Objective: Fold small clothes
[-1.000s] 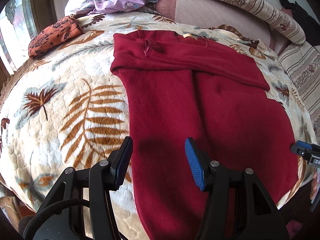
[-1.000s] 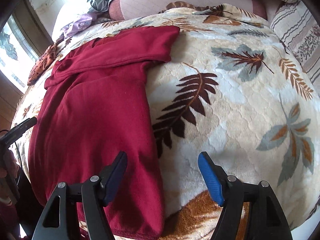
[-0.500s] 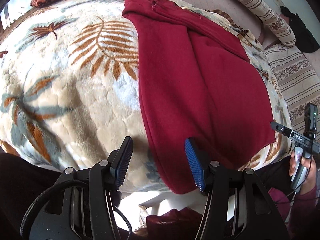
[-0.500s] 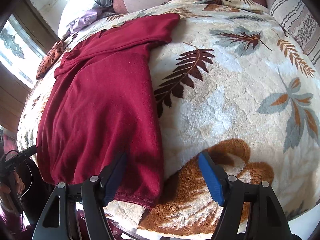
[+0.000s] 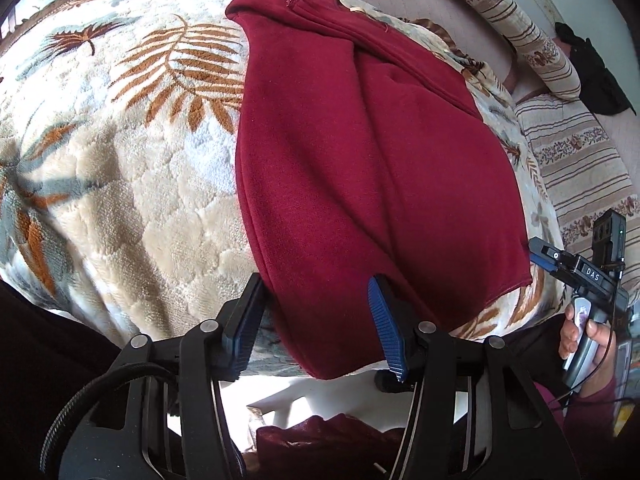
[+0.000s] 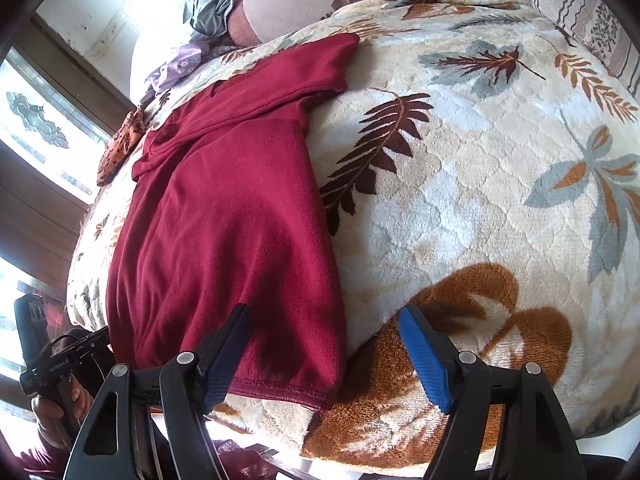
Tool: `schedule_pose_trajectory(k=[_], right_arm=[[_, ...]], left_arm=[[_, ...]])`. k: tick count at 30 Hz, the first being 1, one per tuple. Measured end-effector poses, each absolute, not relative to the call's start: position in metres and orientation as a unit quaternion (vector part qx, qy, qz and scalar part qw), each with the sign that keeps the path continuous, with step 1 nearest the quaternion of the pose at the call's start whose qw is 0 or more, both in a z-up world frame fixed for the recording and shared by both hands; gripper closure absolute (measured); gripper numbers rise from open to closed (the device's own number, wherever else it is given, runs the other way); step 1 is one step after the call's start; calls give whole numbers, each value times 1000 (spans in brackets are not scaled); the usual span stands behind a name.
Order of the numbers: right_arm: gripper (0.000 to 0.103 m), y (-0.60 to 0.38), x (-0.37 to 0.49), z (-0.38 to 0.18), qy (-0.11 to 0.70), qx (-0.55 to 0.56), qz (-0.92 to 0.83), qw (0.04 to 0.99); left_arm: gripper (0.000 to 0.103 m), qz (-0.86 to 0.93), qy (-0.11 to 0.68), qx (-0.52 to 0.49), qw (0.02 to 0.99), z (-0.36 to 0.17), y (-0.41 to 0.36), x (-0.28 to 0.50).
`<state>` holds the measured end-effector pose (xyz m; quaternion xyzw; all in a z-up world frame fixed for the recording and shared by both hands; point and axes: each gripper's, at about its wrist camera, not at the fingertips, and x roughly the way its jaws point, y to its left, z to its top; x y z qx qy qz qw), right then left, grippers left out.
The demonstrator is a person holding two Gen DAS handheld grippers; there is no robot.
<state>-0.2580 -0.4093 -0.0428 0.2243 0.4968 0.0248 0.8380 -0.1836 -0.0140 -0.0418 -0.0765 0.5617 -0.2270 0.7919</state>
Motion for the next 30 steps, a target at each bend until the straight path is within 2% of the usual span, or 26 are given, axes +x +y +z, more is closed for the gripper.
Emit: schedule_pose_trajectory(k=[4,6,8,9,10,13,14,15,16,18,19,20,21,22,27,30], right_arm=[[30,-403,-256,-44,498,216,39,839],[39,-401,-253,-47,498,210,35,840],[61,-396,-253,-46,501,191,40,843],[65,-394,-253,-46,503,185,50,843],[69,-391,-254,-46,505,183,60,842],[70,-388,-253,-49,505,177,65,843],[69,-389,-252,-50,502,183,62,843],[68,-391,-251,-52,493,196,60,845],[65,-392,-251,-53,486,206,59,847],[64,-388,-251,-54,482,198,58,852],[66,-384,-251,-53,481,187,56,855],[75,-383,-252,-53,480,183,50,857],[82,-382,-253,-53,478,188,47,857],[95,-383,-254,-52,479,191,46,855],[96,-379,-270,-28,475,206,82,851],[96,-370,-288,-17,484,199,104,846]], left_arm=[[52,-223,561,-90,792,-44,-13,-183],[52,-221,561,-104,791,-45,-10,-182],[51,-217,561,-127,789,-46,-5,-181],[51,-214,561,-138,788,-47,-4,-181],[51,-212,561,-143,787,-47,-3,-181],[52,-213,557,-122,794,-45,-8,-184],[55,-215,555,-113,795,-44,-10,-185],[64,-216,556,-107,796,-45,-11,-185],[69,-215,557,-101,796,-46,-12,-185],[89,-212,560,-90,796,-47,-11,-183],[90,-216,562,-90,793,-46,-9,-182],[95,-221,565,-90,790,-45,-8,-181],[96,-225,566,-87,788,-42,-7,-181],[96,-228,565,-84,788,-38,-5,-181],[97,-241,538,-61,805,-3,19,-192],[97,-227,538,-61,810,-2,37,-193]])
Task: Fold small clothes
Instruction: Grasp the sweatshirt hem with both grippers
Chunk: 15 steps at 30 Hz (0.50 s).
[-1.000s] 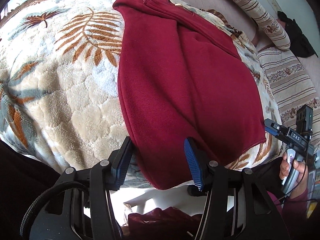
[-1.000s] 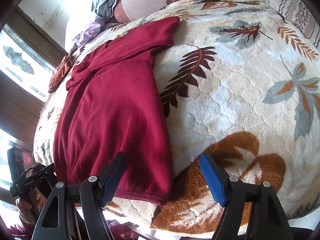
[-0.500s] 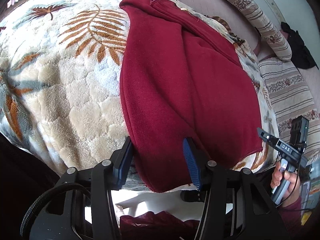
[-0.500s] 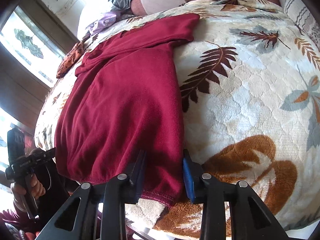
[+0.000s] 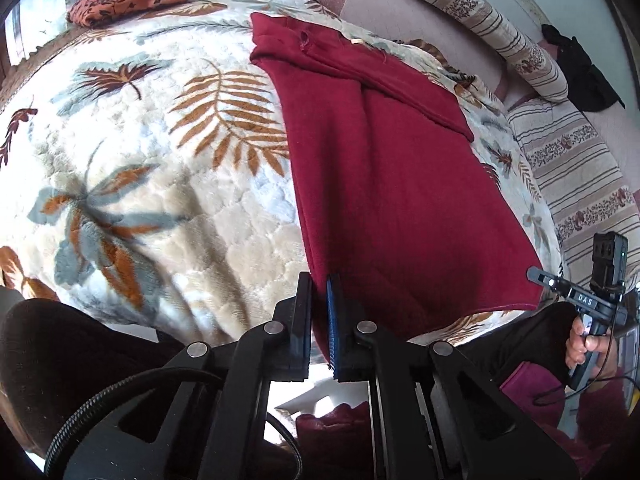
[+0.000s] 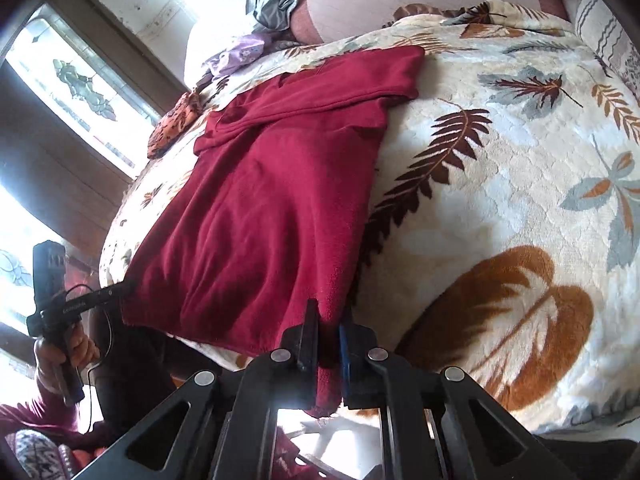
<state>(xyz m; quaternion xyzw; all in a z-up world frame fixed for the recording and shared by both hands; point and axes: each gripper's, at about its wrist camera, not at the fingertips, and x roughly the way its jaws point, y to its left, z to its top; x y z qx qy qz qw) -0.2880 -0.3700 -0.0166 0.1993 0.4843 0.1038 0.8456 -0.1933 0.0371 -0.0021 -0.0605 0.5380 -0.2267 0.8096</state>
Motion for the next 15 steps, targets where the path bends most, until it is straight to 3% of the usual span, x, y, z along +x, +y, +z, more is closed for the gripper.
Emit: schedule_pose_trajectory(k=[7,9,11,12,15], right_arm=[[94,-369,-288,-53,529,210,78,818],[86,-369,-286,-57,541,208,73,811],[61,-366,-287,-57,542,210,90,808],[57,-364,-287,-56,540,213,99,808],[55,-355,-284,-56,541,197,106,811]], left_arm=[[97,-204,566,-66,796,-32,39,-192],[97,-204,571,-67,792,-34,38,-190],[97,-202,577,-69,788,-37,36,-189],[96,-201,580,-70,786,-39,34,-188],[94,-191,589,-72,782,-47,28,-187]])
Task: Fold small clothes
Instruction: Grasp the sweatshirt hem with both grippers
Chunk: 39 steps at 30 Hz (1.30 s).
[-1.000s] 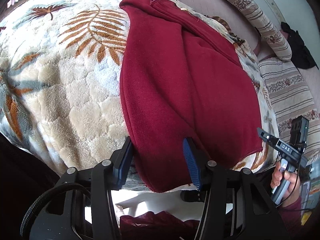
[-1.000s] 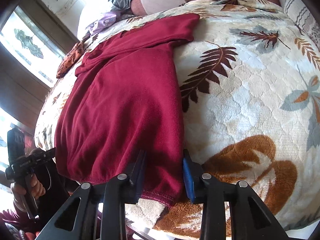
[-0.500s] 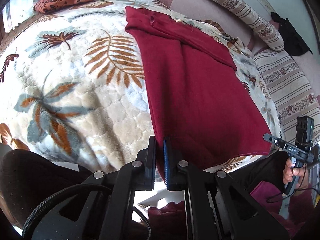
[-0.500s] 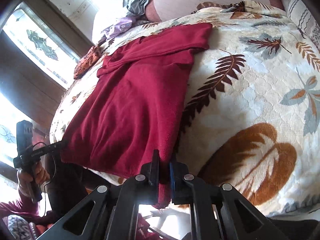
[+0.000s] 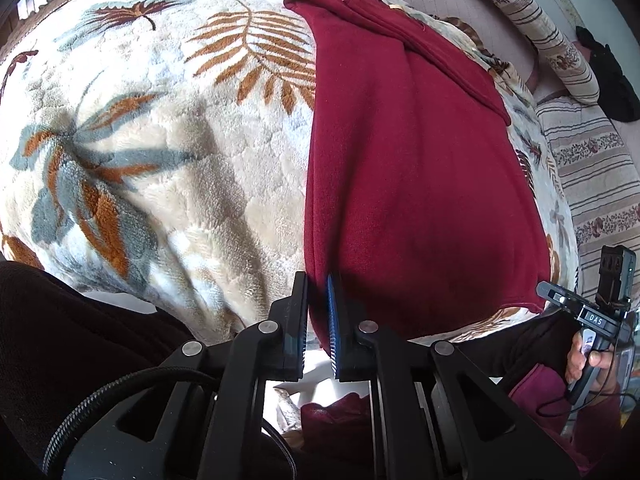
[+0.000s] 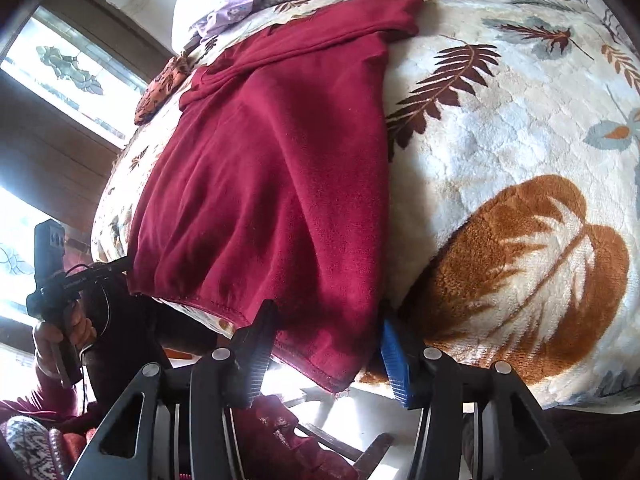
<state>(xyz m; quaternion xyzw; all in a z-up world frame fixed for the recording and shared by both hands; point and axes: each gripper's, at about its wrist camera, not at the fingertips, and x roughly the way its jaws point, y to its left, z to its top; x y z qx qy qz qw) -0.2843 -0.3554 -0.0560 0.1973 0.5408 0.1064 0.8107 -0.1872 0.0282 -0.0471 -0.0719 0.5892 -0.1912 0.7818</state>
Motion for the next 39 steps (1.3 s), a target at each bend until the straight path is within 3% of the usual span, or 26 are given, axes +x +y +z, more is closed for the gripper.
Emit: schedule_pose_trajectory(k=[3,8,11,16,19,20,21,23,39], right_arm=[[55,-354,-282,-59,536,205,114,811],[60,-355,-277,-58,540,211,126,805],[60,-358,-279,-57,538,215,137,804],[60,-356,-276,-59,534,221,148,803],[75,-351,-273,-60,530,214,157,806],[80,-350,-272,-61,528,216,157,806],[83,-349,-272,-62,528,217,158,806],[89,-348,-272,-61,527,216,158,807],[93,-374,-240,27,397,268,187,858]], left_arm=[[78,-196,599,-84,772,-52,21,-187],[76,-206,601,-98,766,-48,22,-188],[62,-209,601,-119,762,-49,27,-184],[62,-213,596,-106,767,-49,16,-185],[62,-213,590,-94,773,-52,12,-186],[73,-211,588,-89,776,-51,12,-187],[94,-210,588,-83,777,-51,12,-186],[95,-217,590,-99,771,-48,18,-185],[96,-249,447,-160,844,52,33,-132]])
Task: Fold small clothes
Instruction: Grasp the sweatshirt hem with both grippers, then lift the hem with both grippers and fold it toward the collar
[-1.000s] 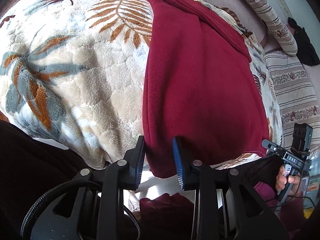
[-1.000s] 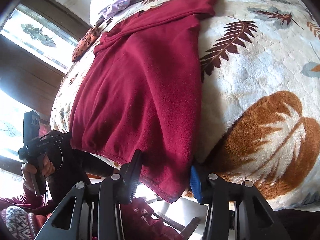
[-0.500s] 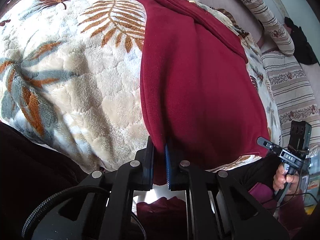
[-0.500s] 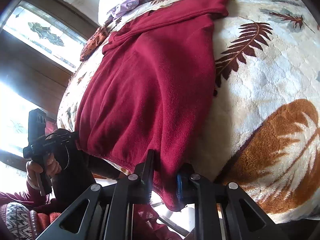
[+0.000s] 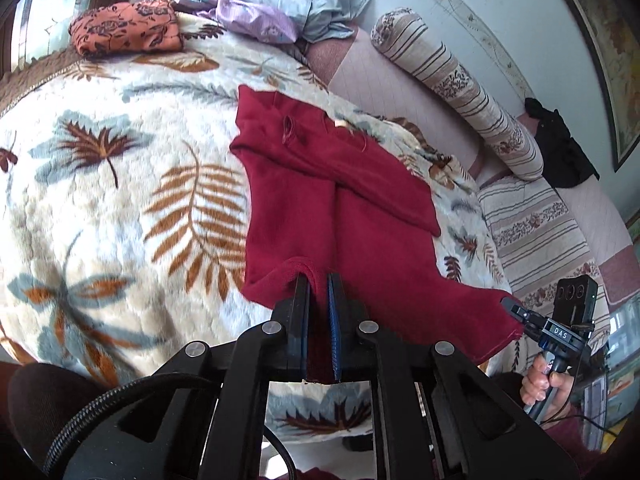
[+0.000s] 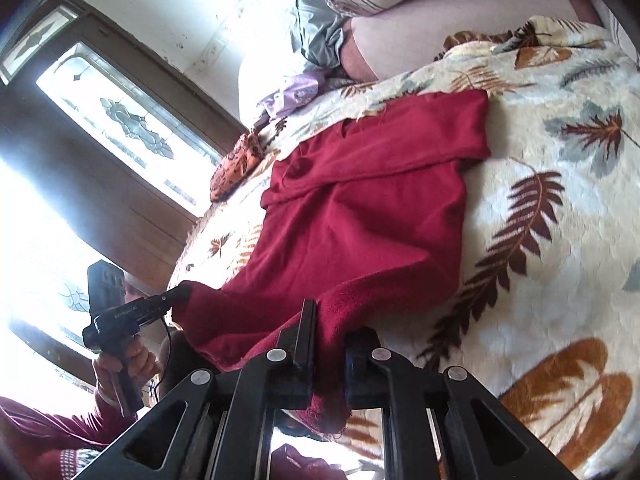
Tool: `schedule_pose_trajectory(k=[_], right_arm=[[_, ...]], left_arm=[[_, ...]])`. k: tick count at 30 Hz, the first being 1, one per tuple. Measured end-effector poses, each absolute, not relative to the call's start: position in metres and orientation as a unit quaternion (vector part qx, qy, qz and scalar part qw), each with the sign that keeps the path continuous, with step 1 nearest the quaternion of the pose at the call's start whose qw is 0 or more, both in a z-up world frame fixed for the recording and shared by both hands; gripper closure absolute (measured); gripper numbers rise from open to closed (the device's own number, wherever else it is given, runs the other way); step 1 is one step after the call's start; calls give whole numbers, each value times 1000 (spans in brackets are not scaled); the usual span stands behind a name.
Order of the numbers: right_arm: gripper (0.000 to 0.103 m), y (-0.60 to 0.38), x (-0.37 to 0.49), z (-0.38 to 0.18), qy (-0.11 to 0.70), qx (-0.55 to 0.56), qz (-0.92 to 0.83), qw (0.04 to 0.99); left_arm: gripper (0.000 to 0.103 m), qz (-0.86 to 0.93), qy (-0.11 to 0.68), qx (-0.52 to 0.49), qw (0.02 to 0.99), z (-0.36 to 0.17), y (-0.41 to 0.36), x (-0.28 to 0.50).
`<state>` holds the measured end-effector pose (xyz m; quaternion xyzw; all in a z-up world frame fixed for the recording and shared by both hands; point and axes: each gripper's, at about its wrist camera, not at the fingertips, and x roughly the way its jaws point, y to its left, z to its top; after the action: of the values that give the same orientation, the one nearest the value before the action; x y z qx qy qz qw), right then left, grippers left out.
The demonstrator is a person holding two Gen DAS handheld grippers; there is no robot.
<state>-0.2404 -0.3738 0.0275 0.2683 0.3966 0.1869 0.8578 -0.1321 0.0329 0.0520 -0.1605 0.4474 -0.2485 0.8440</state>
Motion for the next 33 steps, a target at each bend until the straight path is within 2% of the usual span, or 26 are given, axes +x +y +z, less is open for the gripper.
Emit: schedule_pose_trajectory(k=[10,17,27,33], right_arm=[[93,-392,-160,69,336,256,165,891],[93,-408,-81,74,335,242,137,900],[93,-436,17,28,363,278,88,885],[93,-449,56,-10,399,292,72,866]], left_arm=[[96,-230,380,-142,885,90,13,-49],[96,-195,382,-113,896,84,-15,33],[96,-146,420,-83,892,41,-50,129],[96,-126,454,-74,879,7,-56,159]])
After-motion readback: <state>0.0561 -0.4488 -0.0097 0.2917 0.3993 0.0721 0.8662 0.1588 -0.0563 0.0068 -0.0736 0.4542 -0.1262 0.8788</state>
